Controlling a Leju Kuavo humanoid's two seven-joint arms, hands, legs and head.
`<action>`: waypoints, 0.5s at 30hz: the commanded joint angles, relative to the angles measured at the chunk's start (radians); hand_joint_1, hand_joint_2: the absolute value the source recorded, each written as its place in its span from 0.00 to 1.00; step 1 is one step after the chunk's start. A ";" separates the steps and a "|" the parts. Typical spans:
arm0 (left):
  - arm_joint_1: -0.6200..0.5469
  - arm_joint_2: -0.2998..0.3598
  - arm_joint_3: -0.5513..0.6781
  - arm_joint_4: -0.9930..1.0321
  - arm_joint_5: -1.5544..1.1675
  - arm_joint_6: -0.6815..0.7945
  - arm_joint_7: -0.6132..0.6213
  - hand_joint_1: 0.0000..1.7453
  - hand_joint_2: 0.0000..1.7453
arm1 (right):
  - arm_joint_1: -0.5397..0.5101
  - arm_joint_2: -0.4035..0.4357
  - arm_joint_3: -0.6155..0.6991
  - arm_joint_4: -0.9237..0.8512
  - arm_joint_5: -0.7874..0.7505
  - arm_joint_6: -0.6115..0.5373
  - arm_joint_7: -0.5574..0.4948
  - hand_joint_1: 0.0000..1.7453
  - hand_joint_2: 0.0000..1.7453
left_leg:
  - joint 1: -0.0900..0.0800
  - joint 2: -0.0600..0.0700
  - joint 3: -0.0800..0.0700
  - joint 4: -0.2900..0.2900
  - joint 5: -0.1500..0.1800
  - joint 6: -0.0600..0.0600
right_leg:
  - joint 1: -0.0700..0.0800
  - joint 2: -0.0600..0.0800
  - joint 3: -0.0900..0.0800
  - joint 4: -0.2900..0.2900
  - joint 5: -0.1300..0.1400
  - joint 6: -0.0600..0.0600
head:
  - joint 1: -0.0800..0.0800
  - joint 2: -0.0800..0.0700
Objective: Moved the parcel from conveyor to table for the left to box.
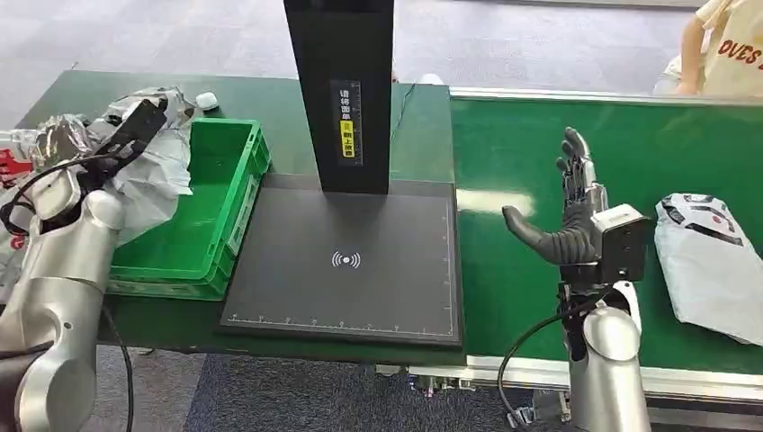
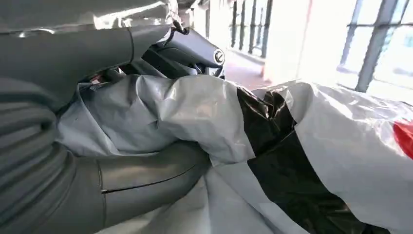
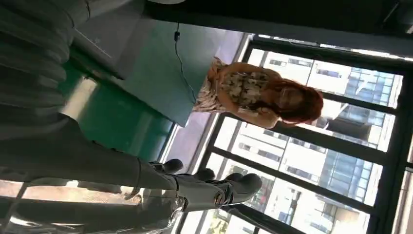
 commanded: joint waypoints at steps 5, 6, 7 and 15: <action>-0.003 -0.030 0.015 0.149 -0.029 0.072 -0.094 0.90 1.00 | -0.024 0.017 0.042 0.077 0.013 -0.006 -0.006 0.00 1.00 | 0.000 0.001 0.003 -0.001 0.000 0.000 | 0.000 0.000 0.003 -0.001 0.000 0.000 | 0.000 0.000; 0.016 -0.040 0.002 0.107 -0.026 0.142 -0.145 0.42 1.00 | -0.020 0.014 0.039 0.071 0.012 -0.006 -0.007 0.00 1.00 | 0.000 0.001 0.006 -0.002 -0.001 0.000 | 0.000 0.000 0.005 -0.003 -0.001 -0.001 | 0.000 0.000; 0.026 -0.057 -0.012 0.077 -0.038 0.176 -0.171 0.44 1.00 | -0.017 0.010 0.035 0.067 0.012 -0.006 -0.007 0.00 1.00 | 0.000 0.000 0.004 -0.002 0.000 0.000 | 0.000 -0.001 0.004 -0.002 -0.001 0.000 | 0.000 0.000; 0.100 -0.092 -0.072 -0.148 -0.035 0.239 -0.258 0.00 1.00 | -0.024 -0.001 0.035 0.072 0.008 -0.001 -0.006 0.00 1.00 | 0.000 -0.001 0.005 -0.002 -0.001 0.001 | 0.000 -0.001 0.006 -0.003 -0.001 0.000 | 0.000 0.000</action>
